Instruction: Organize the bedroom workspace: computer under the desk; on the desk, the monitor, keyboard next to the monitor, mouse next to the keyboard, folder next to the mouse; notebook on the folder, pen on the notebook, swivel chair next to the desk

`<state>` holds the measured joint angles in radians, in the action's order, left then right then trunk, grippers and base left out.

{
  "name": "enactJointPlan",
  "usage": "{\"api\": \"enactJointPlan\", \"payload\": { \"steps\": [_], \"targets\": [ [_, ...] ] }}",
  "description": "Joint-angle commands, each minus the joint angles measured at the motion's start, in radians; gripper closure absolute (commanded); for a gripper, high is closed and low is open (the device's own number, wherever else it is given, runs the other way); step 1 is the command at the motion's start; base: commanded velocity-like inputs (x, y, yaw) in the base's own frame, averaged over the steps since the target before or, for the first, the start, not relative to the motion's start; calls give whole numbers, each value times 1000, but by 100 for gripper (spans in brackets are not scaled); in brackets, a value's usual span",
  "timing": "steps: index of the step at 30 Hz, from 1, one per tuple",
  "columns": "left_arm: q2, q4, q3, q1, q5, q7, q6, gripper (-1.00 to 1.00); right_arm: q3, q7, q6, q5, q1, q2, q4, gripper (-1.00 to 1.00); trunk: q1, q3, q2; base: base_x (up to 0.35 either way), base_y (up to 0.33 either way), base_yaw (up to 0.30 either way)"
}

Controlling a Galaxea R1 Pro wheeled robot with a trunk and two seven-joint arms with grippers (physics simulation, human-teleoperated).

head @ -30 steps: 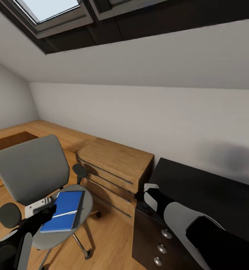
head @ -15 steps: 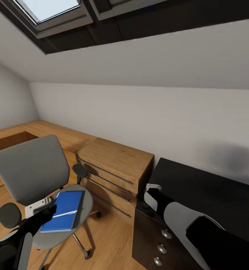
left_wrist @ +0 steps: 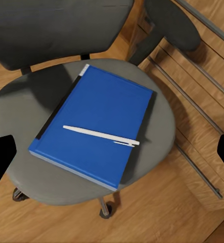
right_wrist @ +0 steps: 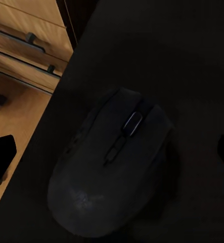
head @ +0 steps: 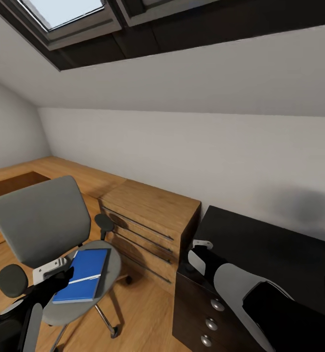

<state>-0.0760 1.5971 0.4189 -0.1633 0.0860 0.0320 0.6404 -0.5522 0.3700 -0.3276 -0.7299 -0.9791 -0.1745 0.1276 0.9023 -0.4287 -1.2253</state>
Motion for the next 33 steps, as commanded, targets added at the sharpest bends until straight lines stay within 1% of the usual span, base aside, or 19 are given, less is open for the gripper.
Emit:
{"api": "enactJointPlan", "payload": {
  "steps": [1,3,16,24,31,33],
  "targets": [
    [-1,1,1,-1,9,3,5,-100,-6,6,-5,-5,-1,0,1,-100,0,-1,-1,0,0,0],
    [-1,1,1,-1,9,3,5,-100,-6,6,-5,-5,-1,0,1,-100,0,-1,-1,0,0,0],
    [-1,1,1,-1,9,5,5,-100,-6,6,-5,-5,-1,0,1,-100,50,-42,-92,0,0,0],
    [-1,1,1,-1,9,5,5,-100,-6,6,-7,-5,-1,0,1,-100,50,-42,-92,0,0,0],
    [-1,1,1,-1,9,5,5,-100,-6,6,-7,-5,-1,0,1,-100,77,-64,-141,0,0,0],
    [-1,1,1,-1,9,5,5,-100,-6,6,-7,-5,-1,0,1,-100,77,-64,-141,0,0,0]
  ]
}}
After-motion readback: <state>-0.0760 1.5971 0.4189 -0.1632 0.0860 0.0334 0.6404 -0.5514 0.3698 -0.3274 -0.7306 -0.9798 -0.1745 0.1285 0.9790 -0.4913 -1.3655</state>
